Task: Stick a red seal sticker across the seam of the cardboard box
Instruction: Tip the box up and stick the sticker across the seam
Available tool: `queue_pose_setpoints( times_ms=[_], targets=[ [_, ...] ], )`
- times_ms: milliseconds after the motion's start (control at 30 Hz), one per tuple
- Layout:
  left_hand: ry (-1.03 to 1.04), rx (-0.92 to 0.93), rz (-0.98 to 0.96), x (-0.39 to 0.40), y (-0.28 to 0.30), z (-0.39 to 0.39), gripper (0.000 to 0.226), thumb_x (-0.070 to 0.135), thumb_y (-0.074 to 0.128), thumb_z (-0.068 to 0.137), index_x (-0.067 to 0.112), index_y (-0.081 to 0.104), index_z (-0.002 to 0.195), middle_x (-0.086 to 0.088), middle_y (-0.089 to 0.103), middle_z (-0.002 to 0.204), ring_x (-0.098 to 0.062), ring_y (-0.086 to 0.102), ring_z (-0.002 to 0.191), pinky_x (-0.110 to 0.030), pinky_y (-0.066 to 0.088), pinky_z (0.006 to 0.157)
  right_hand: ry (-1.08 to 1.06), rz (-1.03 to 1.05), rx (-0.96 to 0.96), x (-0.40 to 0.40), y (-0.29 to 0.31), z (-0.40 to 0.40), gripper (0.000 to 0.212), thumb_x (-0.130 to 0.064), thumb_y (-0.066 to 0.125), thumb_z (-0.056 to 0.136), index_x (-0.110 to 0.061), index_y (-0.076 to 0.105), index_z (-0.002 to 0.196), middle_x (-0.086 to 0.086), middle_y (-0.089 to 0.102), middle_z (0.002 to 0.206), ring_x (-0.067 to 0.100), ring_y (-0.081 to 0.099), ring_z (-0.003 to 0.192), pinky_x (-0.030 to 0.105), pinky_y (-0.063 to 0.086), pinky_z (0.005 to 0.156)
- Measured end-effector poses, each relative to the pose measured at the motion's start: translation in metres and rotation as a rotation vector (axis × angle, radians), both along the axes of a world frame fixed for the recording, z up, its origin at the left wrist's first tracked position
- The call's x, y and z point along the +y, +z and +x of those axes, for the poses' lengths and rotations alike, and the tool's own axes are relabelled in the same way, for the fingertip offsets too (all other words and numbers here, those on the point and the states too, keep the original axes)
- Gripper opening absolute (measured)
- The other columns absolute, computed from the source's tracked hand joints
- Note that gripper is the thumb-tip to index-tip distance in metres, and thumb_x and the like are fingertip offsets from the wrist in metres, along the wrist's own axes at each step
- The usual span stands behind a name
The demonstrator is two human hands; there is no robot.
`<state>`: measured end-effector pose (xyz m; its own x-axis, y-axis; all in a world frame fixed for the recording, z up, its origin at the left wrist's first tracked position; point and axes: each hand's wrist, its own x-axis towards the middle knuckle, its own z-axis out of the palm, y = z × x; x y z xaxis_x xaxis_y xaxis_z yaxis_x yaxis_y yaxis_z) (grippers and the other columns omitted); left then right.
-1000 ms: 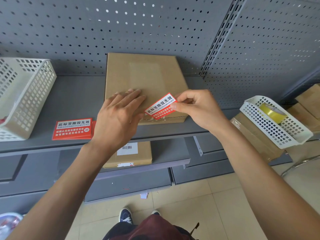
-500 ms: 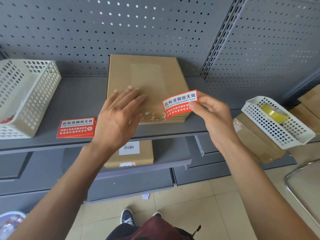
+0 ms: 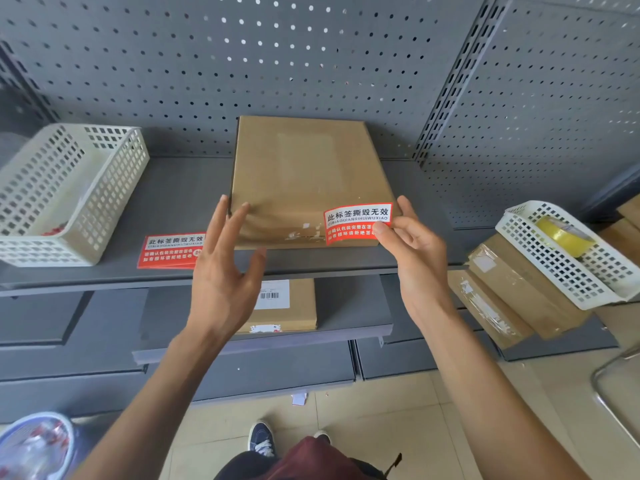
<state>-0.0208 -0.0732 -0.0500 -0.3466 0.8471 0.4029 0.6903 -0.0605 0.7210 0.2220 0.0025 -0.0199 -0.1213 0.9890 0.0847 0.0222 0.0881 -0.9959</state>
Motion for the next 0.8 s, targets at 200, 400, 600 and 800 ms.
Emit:
queue_pose_setpoints(
  times_ms=[200,400,600,800],
  targets=[
    [0.012,-0.018,0.014,-0.005,0.012,0.004,0.064,0.002,0.067,0.091,0.022,0.048,0.148,0.0,0.026,0.168,0.031,0.029,0.129,0.008,0.029,0.082,-0.023,0.093,-0.01,-0.005,0.013,-0.007,0.028,-0.008,0.07,0.092,0.019,0.063,0.096,-0.037,0.072,0.094,-0.003,0.03,0.149,0.044,0.039,0.118],
    [0.015,-0.006,0.079,-0.004,0.031,0.001,0.058,0.013,0.068,0.09,0.031,0.053,0.144,0.007,0.031,0.166,-0.025,0.054,0.128,-0.042,0.052,0.094,-0.059,0.035,0.15,0.0,0.043,-0.017,0.008,-0.025,0.075,0.082,-0.02,0.079,0.077,-0.013,0.063,0.139,-0.002,0.037,0.147,0.038,0.035,0.12],
    [0.025,0.082,0.138,-0.001,0.061,-0.001,0.059,0.034,0.061,0.089,0.036,0.05,0.147,0.008,0.028,0.166,-0.016,0.038,0.114,-0.052,0.049,0.097,-0.101,0.086,0.204,0.005,0.087,-0.027,0.011,-0.031,0.073,0.078,-0.03,0.082,0.084,0.012,0.061,0.144,0.018,0.05,0.142,0.036,0.038,0.118],
    [0.1,0.104,0.18,0.006,0.097,-0.002,0.056,0.045,0.059,0.092,0.033,0.053,0.146,0.001,0.024,0.169,-0.016,0.034,0.121,-0.029,0.029,0.109,-0.085,0.15,0.224,0.009,0.119,-0.03,0.011,-0.03,0.07,0.081,-0.027,0.081,0.082,0.014,0.067,0.136,0.025,0.05,0.142,0.046,0.036,0.12]
  ],
)
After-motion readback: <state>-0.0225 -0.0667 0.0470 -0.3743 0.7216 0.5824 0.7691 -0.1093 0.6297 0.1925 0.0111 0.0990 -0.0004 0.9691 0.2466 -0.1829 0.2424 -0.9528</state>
